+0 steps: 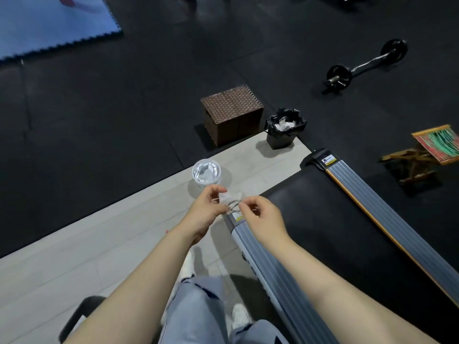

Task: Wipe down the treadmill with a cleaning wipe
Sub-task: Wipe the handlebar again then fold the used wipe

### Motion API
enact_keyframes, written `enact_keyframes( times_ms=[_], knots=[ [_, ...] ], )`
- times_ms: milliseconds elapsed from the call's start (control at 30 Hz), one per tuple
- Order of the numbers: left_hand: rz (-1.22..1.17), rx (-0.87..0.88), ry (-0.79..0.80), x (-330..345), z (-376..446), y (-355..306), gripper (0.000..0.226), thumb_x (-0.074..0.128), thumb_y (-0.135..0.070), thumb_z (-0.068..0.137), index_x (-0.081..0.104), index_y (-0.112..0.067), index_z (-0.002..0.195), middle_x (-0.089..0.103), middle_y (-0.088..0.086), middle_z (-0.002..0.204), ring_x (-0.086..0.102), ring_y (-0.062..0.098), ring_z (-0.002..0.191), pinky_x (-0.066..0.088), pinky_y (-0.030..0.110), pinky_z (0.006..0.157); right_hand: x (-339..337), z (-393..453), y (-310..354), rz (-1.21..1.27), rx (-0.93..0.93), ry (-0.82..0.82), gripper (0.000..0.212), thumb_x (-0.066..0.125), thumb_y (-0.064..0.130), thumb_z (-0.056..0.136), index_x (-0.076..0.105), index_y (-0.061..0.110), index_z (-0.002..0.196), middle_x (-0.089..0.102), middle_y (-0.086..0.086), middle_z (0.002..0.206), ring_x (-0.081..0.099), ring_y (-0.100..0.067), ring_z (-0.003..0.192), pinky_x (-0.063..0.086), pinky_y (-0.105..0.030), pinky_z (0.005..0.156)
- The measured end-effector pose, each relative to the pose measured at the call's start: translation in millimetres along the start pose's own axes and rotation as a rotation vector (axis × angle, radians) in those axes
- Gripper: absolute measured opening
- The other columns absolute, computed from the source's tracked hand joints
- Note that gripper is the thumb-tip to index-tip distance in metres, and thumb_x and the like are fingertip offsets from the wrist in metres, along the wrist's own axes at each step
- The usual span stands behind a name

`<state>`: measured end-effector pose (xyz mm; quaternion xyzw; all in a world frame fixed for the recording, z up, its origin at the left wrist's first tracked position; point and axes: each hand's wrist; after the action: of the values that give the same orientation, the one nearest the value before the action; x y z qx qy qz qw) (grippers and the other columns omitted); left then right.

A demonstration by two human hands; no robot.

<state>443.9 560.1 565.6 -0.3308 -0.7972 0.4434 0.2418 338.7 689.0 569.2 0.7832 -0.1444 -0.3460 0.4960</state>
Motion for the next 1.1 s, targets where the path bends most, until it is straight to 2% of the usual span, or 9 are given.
enact_keyframes(
  times_ms=[133, 233, 333, 433, 533, 633, 800, 967, 1100],
  knots=[
    [0.030, 0.026, 0.045, -26.6, 71.3, -34.8, 0.054, 0.060, 0.013, 0.074, 0.053, -0.021, 0.115, 0.057, 0.020, 0.117, 0.060, 0.018, 0.098, 0.051, 0.028, 0.087, 25.8, 74.2, 21.2, 0.057, 0.108, -0.106, 0.013, 0.069, 0.028, 0.087, 0.068, 0.018, 0.097, 0.066, 0.004, 0.096, 0.061, -0.010, 0.082, 0.047, -0.020, 0.069],
    [0.126, 0.119, 0.011, -46.5, 127.2, -71.1, 0.053, 0.054, 0.018, 0.081, 0.049, -0.025, 0.112, 0.046, 0.008, 0.107, 0.051, 0.014, 0.090, 0.048, 0.014, 0.071, 44.0, 132.4, 41.3, 0.153, 0.201, -0.155, 0.014, 0.070, 0.035, 0.085, 0.068, 0.025, 0.095, 0.071, 0.007, 0.088, 0.064, -0.011, 0.074, 0.050, -0.023, 0.062],
    [0.215, 0.161, 0.073, -62.1, 175.8, -106.0, 0.051, 0.050, 0.018, 0.083, 0.044, -0.019, 0.117, 0.044, 0.003, 0.105, 0.049, 0.015, 0.088, 0.047, 0.014, 0.064, 61.1, 180.5, 56.9, 0.269, 0.230, -0.234, 0.014, 0.065, 0.022, 0.087, 0.067, 0.027, 0.100, 0.071, 0.007, 0.087, 0.067, -0.015, 0.078, 0.056, -0.034, 0.075],
    [0.299, 0.151, 0.180, -68.7, 224.2, -133.4, 0.050, 0.046, 0.018, 0.084, 0.042, -0.014, 0.122, 0.047, 0.001, 0.106, 0.055, 0.007, 0.082, 0.043, 0.014, 0.055, 61.2, 221.4, 71.2, 0.376, 0.229, -0.299, 0.043, 0.064, 0.013, 0.088, 0.055, 0.035, 0.124, 0.065, 0.009, 0.104, 0.068, -0.016, 0.087, 0.057, -0.033, 0.083],
    [0.335, 0.111, 0.258, -63.9, 269.8, -150.8, 0.047, 0.052, 0.016, 0.085, 0.043, -0.009, 0.124, 0.051, 0.002, 0.104, 0.058, -0.005, 0.074, 0.048, 0.012, 0.064, 47.8, 257.1, 77.0, 0.372, 0.233, -0.350, 0.035, 0.064, 0.009, 0.087, 0.062, 0.035, 0.111, 0.067, 0.011, 0.097, 0.067, -0.012, 0.081, 0.058, -0.039, 0.081],
    [0.414, 0.099, 0.354, -48.8, 316.0, -164.5, 0.040, 0.060, 0.006, 0.089, 0.047, -0.011, 0.122, 0.058, 0.003, 0.110, 0.061, 0.005, 0.089, 0.049, 0.012, 0.075, 25.6, 293.1, 72.5, 0.356, 0.309, -0.432, 0.023, 0.065, 0.008, 0.084, 0.067, 0.029, 0.092, 0.069, 0.009, 0.088, 0.066, -0.016, 0.078, 0.058, -0.043, 0.080],
    [0.767, 0.220, 0.506, -21.0, 396.0, -174.1, 0.028, 0.059, -0.006, 0.091, 0.055, -0.020, 0.115, 0.059, -0.007, 0.119, 0.056, 0.008, 0.112, 0.044, 0.021, 0.094, -20.1, 349.5, 43.7, 0.308, 0.450, -0.545, 0.014, 0.065, 0.012, 0.086, 0.068, 0.020, 0.097, 0.069, 0.001, 0.091, 0.066, -0.015, 0.079, 0.059, -0.043, 0.078],
    [1.003, 0.289, 0.512, 4.5, 467.4, -196.4, 0.034, 0.054, -0.010, 0.093, 0.054, -0.016, 0.127, 0.054, -0.006, 0.128, 0.045, 0.002, 0.113, 0.030, 0.015, 0.094, -64.7, 394.4, 23.5, 0.300, 0.552, -0.634, 0.015, 0.061, 0.007, 0.087, 0.067, 0.015, 0.098, 0.069, -0.003, 0.094, 0.068, -0.014, 0.077, 0.059, -0.036, 0.076],
    [1.097, 0.281, 0.562, 17.5, 518.8, -210.9, 0.035, 0.054, -0.011, 0.094, 0.053, -0.014, 0.129, 0.053, 0.001, 0.132, 0.049, 0.011, 0.120, 0.031, 0.018, 0.095, -91.5, 428.3, 13.4, 0.312, 0.659, -0.695, 0.013, 0.061, 0.008, 0.088, 0.064, 0.015, 0.099, 0.067, -0.006, 0.097, 0.067, -0.012, 0.073, 0.057, -0.032, 0.070]
  ],
)
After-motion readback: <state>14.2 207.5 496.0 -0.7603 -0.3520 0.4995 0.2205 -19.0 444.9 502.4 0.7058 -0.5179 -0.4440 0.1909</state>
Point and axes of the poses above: each hand's wrist, its own z-axis towards the middle knuckle, its own x-axis out of the palm, y = z × x
